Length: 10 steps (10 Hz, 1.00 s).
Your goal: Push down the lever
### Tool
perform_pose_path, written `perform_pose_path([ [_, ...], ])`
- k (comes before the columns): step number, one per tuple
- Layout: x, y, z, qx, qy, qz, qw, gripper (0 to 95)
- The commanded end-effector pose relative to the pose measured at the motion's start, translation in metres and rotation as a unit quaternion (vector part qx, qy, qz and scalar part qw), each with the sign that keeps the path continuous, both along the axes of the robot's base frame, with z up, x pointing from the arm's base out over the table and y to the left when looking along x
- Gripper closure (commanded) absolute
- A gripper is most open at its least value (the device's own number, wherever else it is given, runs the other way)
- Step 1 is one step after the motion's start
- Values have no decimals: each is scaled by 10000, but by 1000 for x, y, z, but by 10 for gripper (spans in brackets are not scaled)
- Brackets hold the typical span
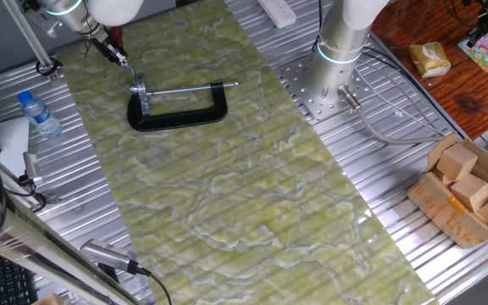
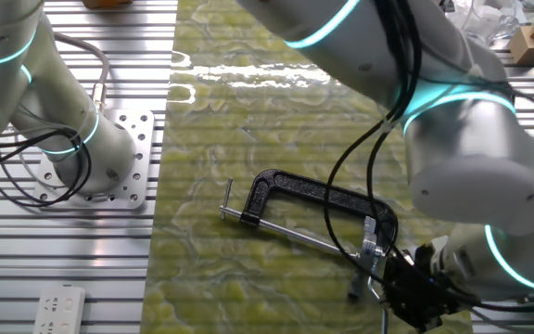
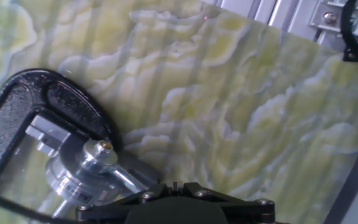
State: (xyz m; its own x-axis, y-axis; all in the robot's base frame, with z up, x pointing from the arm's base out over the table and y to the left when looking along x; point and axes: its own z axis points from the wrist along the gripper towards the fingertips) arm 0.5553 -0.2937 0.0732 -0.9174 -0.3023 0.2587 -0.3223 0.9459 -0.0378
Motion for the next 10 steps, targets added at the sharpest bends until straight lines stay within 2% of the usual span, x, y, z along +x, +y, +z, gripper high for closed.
perform_pose_path([
  [1,1,0,-2,20,-5,1,10000,950],
  [8,2,-2,-20,166,-56,-56,9998,950],
  [10,2,-2,-20,202,-65,-37,9998,950],
])
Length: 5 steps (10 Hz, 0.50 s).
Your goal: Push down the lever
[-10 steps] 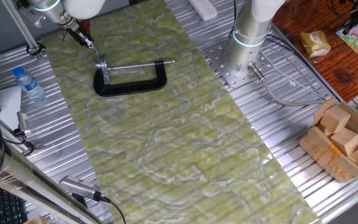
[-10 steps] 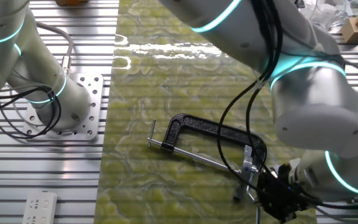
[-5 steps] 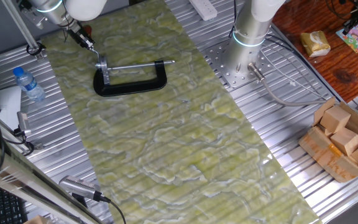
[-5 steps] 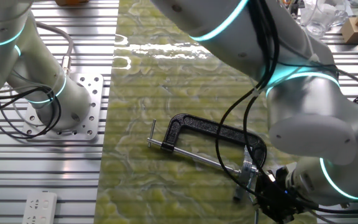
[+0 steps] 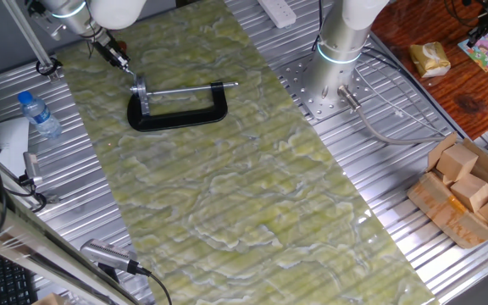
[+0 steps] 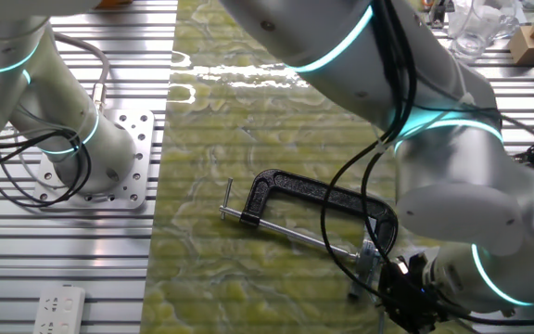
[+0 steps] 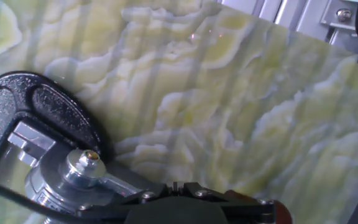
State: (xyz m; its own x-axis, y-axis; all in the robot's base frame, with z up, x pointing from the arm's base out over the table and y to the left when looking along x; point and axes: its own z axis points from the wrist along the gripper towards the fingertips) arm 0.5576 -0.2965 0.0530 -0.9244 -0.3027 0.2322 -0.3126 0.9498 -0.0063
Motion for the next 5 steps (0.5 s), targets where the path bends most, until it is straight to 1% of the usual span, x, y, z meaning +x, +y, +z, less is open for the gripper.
perform_pose_path([
  [1,0,2,5,31,17,11,10000,950],
  [2,-1,4,14,41,-15,-28,10000,950],
  [3,-2,8,23,43,-110,-56,9999,950],
  [4,-3,12,33,84,-292,-77,9995,950],
  [5,-3,20,49,244,-484,-201,9983,950],
])
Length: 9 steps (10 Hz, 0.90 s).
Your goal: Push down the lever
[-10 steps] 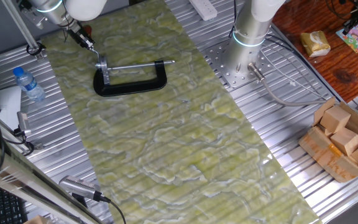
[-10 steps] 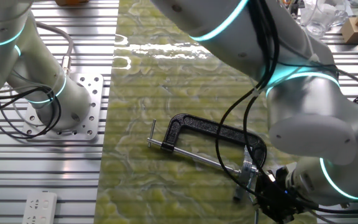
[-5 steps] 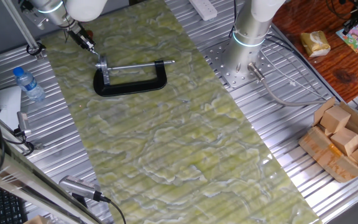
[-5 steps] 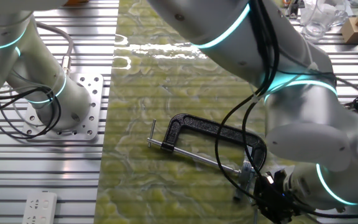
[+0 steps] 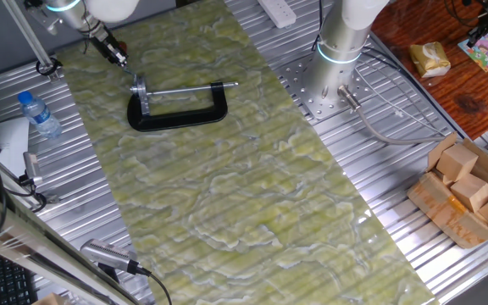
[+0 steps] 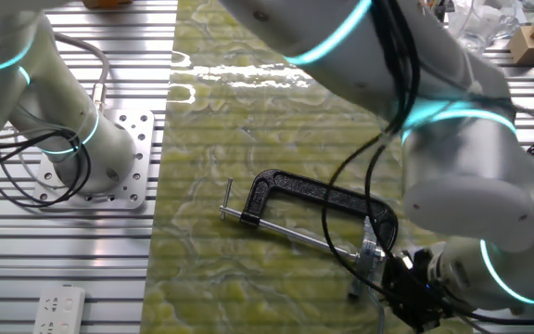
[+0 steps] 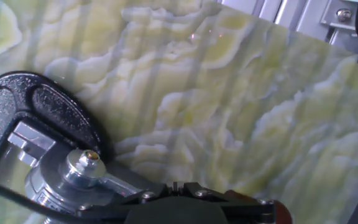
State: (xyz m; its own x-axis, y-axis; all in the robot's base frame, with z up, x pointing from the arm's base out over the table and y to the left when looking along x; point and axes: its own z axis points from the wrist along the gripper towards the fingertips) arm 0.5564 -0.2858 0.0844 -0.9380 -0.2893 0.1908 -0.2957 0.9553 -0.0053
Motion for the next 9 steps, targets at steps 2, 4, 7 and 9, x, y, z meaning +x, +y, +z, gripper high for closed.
perform_pose_path([
  [2,-4,32,46,169,-351,-323,9987,950],
  [4,-9,67,80,158,-506,-589,9969,950],
  [7,-26,136,99,75,-917,-1033,9904,950],
  [9,-24,147,99,114,-980,-1176,9881,950],
])
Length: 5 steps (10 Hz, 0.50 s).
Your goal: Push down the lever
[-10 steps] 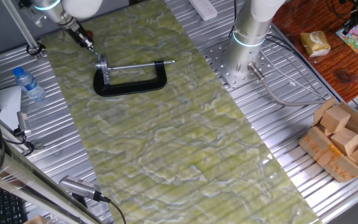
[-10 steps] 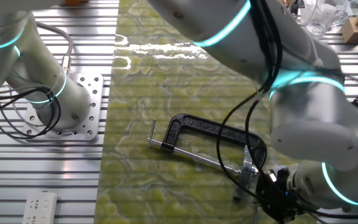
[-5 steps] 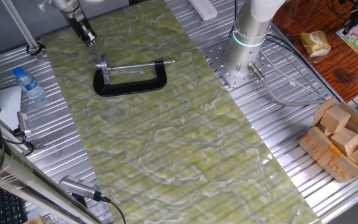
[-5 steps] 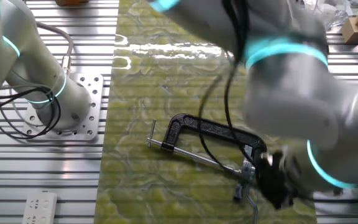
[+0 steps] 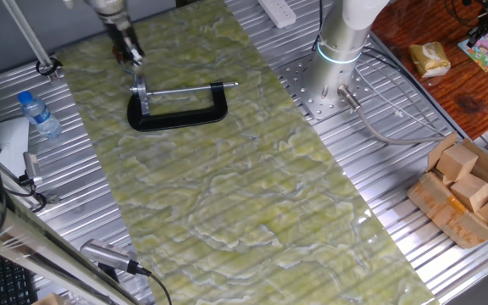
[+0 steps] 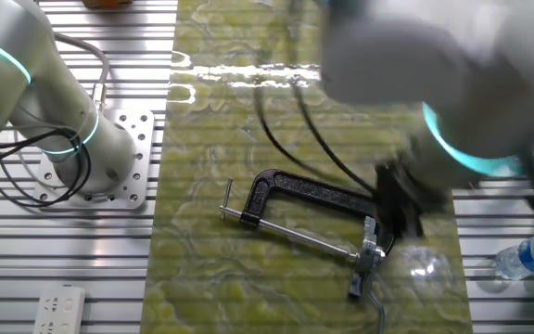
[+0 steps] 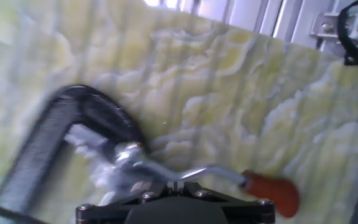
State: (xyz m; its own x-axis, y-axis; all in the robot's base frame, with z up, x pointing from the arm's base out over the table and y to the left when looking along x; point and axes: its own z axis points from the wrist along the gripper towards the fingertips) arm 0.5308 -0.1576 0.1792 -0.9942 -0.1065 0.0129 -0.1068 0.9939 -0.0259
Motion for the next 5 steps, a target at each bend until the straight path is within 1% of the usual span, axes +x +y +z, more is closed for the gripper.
perform_pose_path([
  [1,2,20,3,62,-104,-241,9996,950],
  [3,4,23,3,79,-122,-324,9994,950],
  [5,10,31,2,90,-105,-525,9985,950],
])
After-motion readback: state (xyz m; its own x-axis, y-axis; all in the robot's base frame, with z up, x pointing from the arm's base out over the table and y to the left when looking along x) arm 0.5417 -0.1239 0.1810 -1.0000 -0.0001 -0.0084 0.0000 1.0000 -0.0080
